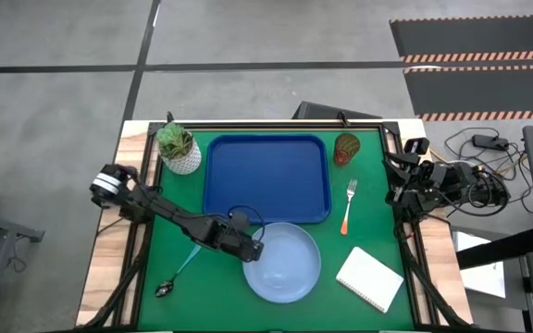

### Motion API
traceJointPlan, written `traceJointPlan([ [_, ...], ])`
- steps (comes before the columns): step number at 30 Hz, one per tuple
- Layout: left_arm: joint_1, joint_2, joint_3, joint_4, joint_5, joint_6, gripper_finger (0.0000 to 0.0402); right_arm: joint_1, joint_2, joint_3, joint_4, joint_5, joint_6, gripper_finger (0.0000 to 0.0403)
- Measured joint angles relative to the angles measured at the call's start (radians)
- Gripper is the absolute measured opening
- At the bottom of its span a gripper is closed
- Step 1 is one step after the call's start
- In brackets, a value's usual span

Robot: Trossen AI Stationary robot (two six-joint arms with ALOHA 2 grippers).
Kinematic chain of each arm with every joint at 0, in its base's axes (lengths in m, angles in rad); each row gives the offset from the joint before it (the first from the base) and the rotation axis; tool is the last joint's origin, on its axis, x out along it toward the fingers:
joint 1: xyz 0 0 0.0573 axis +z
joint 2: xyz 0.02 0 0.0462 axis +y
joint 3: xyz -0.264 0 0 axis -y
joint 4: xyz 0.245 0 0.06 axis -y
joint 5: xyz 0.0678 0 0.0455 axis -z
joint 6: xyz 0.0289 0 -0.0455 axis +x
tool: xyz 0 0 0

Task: Pick and place plate/cup/fork/spoon on tray
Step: Put the light blue plate on the top of the blue serving tray

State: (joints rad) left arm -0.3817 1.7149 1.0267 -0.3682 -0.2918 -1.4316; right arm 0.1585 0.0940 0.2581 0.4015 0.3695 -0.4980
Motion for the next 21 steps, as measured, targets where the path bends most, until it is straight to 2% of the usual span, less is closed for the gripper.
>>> traceJointPlan([
  [4,0.000,-0.095,0.002,0.008,-0.065,0.029,0.0002,0.000,0.000,0.000,0.000,0.000,0.000,0.0082],
  [8,0.000,-0.220,-0.018,0.012,-0.235,0.035,0.0001,0.000,0.000,0.000,-0.001,0.000,0.000,0.0082],
  [13,0.017,-0.344,-0.067,-0.108,-0.403,-0.020,0.0000,0.000,0.000,-0.001,-0.002,0.000,0.000,0.0082],
  [21,0.129,-0.443,-0.281,-0.213,-0.458,-0.276,0.0000,0.000,0.000,-0.001,-0.002,-0.001,0.000,0.0082],
])
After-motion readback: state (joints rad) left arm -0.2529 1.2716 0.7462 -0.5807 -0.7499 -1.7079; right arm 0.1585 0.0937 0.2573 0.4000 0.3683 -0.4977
